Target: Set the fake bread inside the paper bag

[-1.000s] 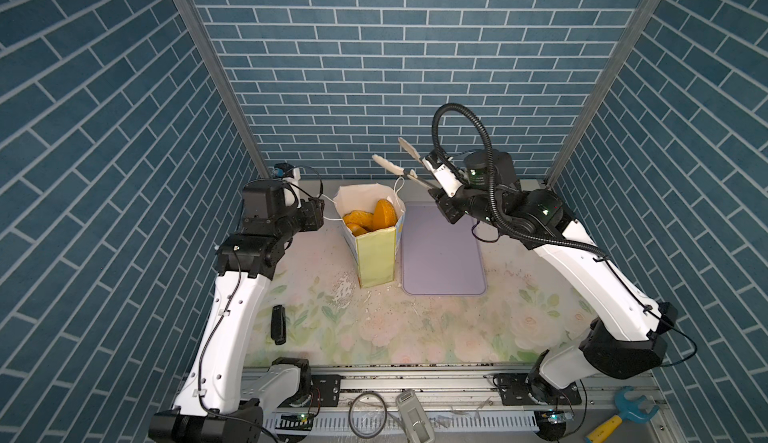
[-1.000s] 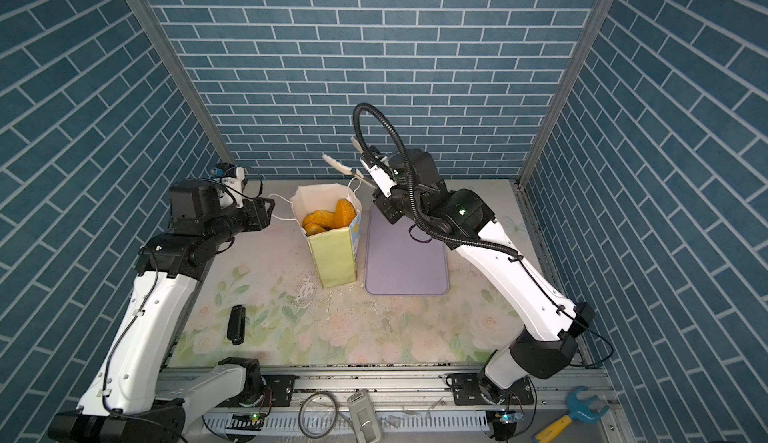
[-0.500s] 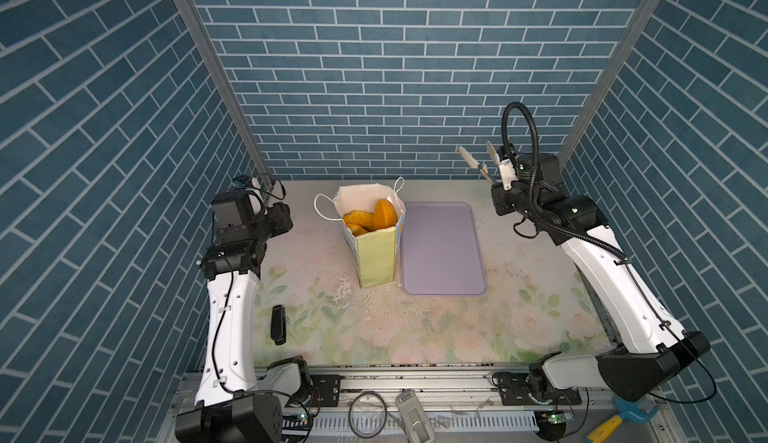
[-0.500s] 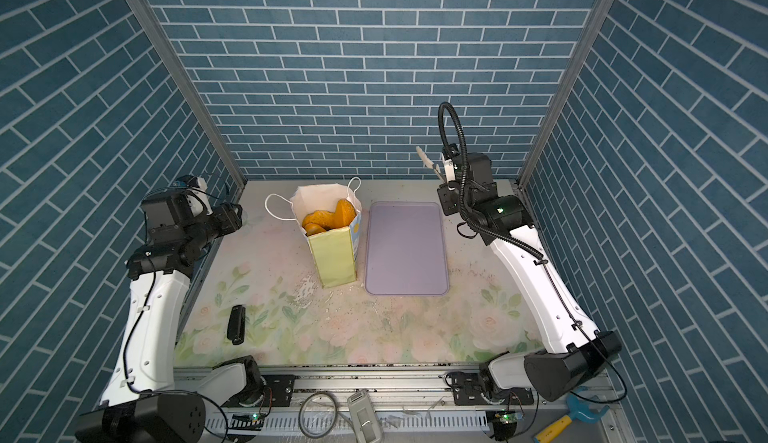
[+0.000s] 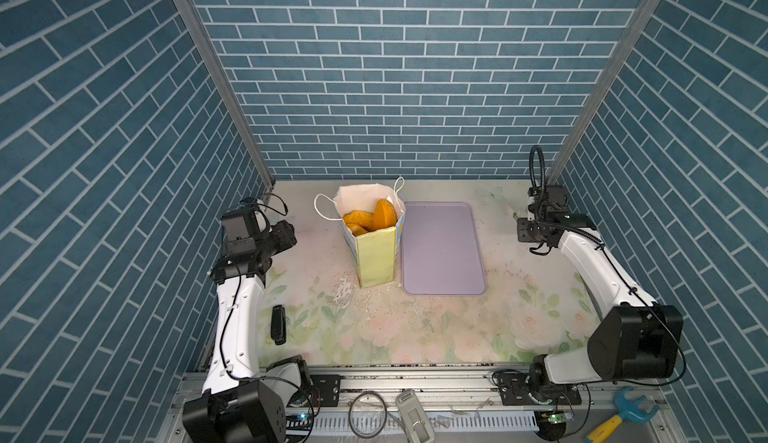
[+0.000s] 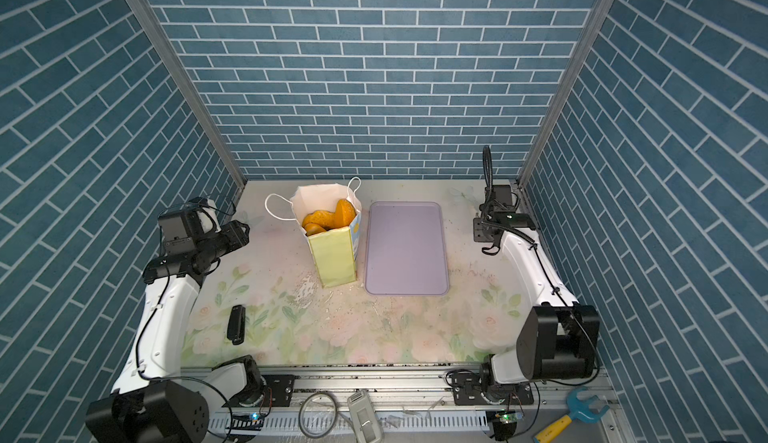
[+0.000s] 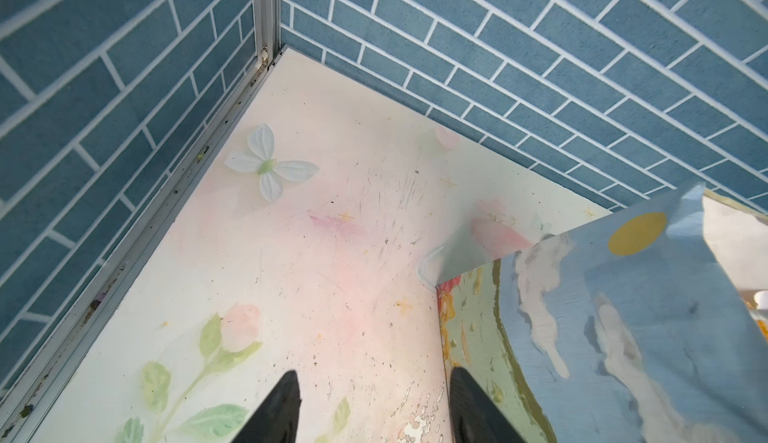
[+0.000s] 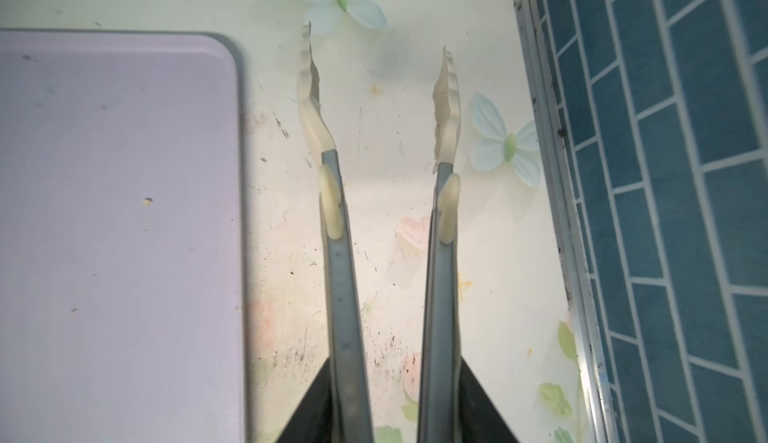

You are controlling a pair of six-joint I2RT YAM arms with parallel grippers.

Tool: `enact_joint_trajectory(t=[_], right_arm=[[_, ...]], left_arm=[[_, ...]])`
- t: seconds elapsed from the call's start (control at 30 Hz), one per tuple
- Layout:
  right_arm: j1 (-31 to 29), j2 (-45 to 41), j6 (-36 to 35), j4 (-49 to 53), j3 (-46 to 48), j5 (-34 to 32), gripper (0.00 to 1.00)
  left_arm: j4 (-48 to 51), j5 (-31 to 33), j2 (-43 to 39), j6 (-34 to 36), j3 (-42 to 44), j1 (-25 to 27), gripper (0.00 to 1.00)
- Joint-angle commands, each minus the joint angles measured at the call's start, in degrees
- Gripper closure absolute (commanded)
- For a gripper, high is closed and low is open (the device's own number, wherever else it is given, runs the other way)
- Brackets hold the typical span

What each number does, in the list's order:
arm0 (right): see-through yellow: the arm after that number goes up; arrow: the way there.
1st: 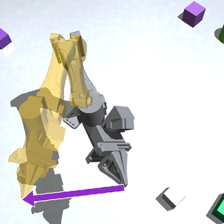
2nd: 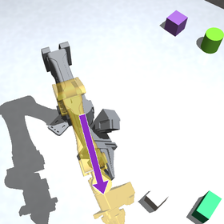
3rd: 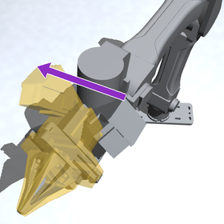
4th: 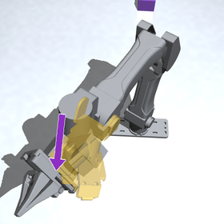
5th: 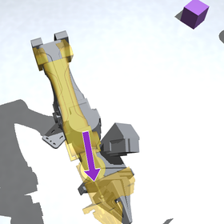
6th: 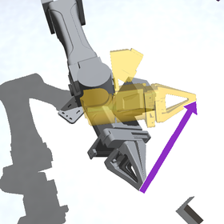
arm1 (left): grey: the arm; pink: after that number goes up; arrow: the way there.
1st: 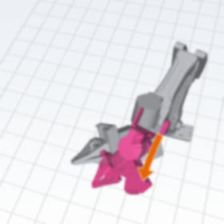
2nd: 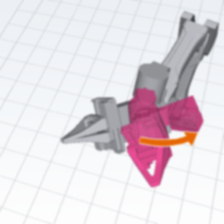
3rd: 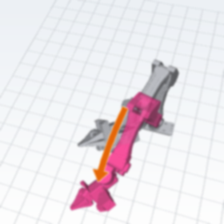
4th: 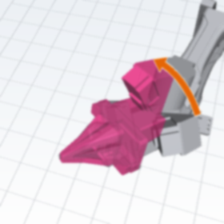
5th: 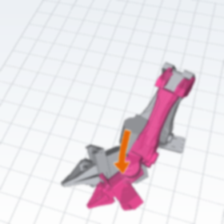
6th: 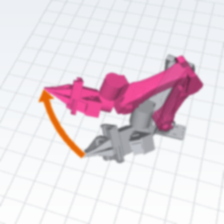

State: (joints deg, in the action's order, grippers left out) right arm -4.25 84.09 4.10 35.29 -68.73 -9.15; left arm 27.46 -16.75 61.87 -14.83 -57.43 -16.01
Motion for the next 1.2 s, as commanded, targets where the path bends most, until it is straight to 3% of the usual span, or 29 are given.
enact_joint_trajectory(t=[0.0, 0.4, 0.77, 0.93, 1.0, 1.07, 1.17], right_arm=[[0.8, 2.4, 1.8, -7.0, 2.8, 2.9, 0.59], [0.9, 7.9, 5.3, -11.2, 11.6, 6.2, 0.56], [0.8, 7.5, 6.6, -11.8, 15.7, 6.7, 0.44], [0.8, 4.7, 5.9, -11.8, 16.3, 5.6, 0.25], [0.8, 3.1, 5.4, -11.8, 16.2, 4.1, 0.02], [0.8, 0.7, 5.3, -13.1, 16.6, 1.0, 0.02], [1.0, -4.8, 4.2, -23.3, 21.6, -5.2, 0.01]], left_arm=[[-1.4, -1.4, 0.1, -0.7, 1.0, -0.3, 0.41], [-1.5, -2.5, -0.6, -0.8, 2.3, -0.3, 0.41], [-4.7, -5.6, -0.4, -1.7, 4.2, -0.3, 0.4], [-6.0, -6.2, -0.8, -1.8, 5.6, -0.3, 0.4], [-6.6, -6.2, -0.8, -1.6, 6.1, -0.2, 0.4], [-8.2, -5.7, -1.0, -1.5, 7.1, -0.2, 0.4], [-14.0, -3.2, -1.3, -0.4, 10.8, 0.2, 0.4]])
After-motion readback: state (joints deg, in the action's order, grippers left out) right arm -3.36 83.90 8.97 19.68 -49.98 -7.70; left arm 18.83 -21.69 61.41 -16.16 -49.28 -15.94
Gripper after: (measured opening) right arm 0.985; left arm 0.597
